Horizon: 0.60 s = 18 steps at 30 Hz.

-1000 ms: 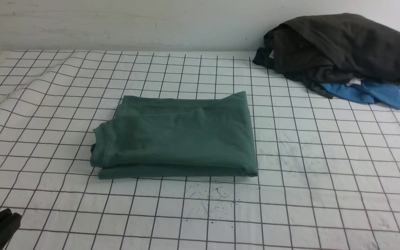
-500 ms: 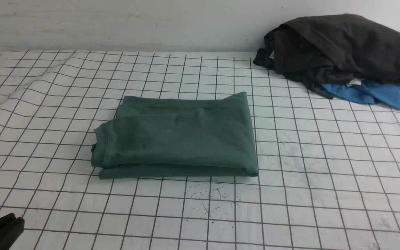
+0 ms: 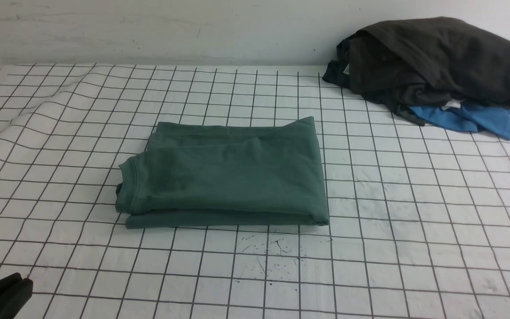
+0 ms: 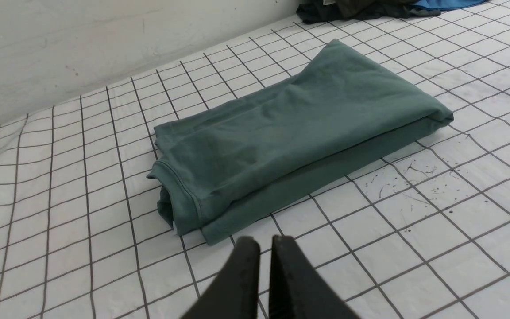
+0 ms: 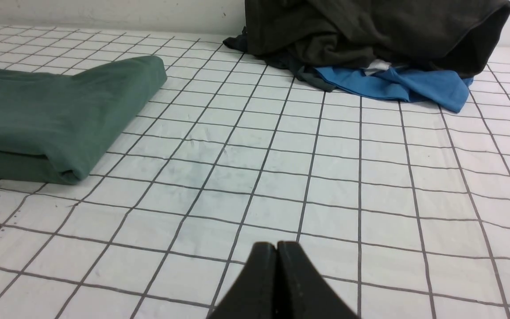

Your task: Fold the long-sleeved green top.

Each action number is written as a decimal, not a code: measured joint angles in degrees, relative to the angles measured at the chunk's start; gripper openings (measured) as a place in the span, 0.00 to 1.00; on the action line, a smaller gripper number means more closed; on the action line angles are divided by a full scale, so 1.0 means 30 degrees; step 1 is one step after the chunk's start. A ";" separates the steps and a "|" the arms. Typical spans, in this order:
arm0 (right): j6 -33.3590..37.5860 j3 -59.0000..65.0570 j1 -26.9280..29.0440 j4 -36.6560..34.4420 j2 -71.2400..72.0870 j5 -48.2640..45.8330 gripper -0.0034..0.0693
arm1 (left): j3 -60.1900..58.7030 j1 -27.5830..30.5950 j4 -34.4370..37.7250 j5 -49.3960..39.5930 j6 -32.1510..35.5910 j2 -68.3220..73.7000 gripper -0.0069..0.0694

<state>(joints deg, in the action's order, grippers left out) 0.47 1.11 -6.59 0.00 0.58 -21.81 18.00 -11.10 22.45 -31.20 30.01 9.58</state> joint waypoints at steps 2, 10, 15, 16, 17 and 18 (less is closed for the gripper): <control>0.0000 0.0000 0.0000 0.0000 0.0000 0.0000 0.03 | -0.0052 0.0000 0.0020 0.0026 0.0000 0.0000 0.12; -0.0033 0.0000 0.0000 0.0000 0.0000 0.0000 0.03 | -0.2756 0.0279 -0.1802 0.1512 -0.1603 -0.2162 0.12; -0.0033 0.0015 0.0000 0.0000 0.0000 0.0021 0.03 | -0.5289 0.1730 -0.5575 0.4135 -0.7871 -0.3388 0.12; -0.0033 0.0015 0.0000 0.0000 0.0000 0.0021 0.03 | -0.5885 0.2069 -0.6486 0.4528 -0.9095 -0.3388 0.12; -0.0033 0.0015 0.0000 0.0000 0.0000 0.0021 0.03 | -0.5969 0.2144 -0.6610 0.4614 -0.9418 -0.3388 0.12; -0.0033 0.0015 0.0000 0.0000 0.0000 0.0021 0.03 | -0.6414 0.2290 -0.7213 0.4827 -1.0197 -0.3388 0.12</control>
<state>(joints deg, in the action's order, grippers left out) 0.37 1.15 -6.59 0.00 0.58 -21.75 -1.24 -4.23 0.81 -16.72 -0.59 -0.59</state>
